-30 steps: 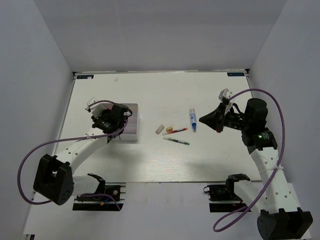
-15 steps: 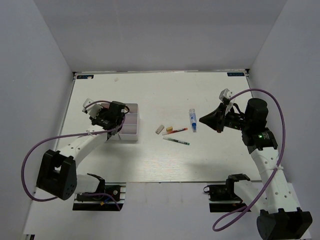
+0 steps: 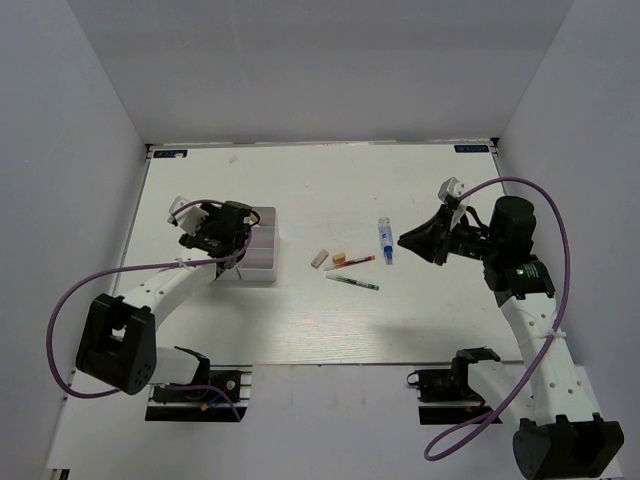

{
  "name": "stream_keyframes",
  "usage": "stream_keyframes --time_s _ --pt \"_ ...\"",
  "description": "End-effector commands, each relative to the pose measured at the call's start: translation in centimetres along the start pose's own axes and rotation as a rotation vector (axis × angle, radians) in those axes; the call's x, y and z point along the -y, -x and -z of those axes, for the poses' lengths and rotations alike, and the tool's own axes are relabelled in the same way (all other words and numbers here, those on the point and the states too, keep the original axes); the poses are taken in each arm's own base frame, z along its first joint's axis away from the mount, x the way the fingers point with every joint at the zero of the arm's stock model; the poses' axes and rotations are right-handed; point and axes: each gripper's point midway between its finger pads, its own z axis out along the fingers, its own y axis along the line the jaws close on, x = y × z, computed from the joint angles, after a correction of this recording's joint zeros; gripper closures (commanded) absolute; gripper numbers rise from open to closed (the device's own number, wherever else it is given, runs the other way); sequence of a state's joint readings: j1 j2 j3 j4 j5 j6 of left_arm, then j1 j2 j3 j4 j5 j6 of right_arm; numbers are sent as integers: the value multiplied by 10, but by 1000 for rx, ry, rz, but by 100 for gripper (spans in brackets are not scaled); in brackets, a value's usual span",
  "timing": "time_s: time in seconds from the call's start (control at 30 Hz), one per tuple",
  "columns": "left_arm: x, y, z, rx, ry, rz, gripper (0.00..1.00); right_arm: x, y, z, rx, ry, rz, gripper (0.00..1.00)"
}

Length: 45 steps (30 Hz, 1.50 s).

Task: Sort the stationery into containers
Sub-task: Place the stationery in the storage box, then pick up the stationery from the center of the board.

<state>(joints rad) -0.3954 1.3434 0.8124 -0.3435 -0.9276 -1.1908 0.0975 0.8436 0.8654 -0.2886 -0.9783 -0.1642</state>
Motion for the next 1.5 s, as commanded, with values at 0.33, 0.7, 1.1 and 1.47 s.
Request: stream_keyframes --time_s 0.33,0.7,1.1,1.47 --pt "61 33 56 -151 -341 -110 10 5 -26 -6 -76 47 41 52" --pt "93 10 185 -413 -1126 -620 0 65 -108 -43 -415 -17 88 56" --pt "42 0 210 -347 -1303 -682 16 95 -134 -94 -591 41 323 56" --pt "34 12 223 -310 -1337 -654 3 196 -125 -114 -687 -503 131 42"
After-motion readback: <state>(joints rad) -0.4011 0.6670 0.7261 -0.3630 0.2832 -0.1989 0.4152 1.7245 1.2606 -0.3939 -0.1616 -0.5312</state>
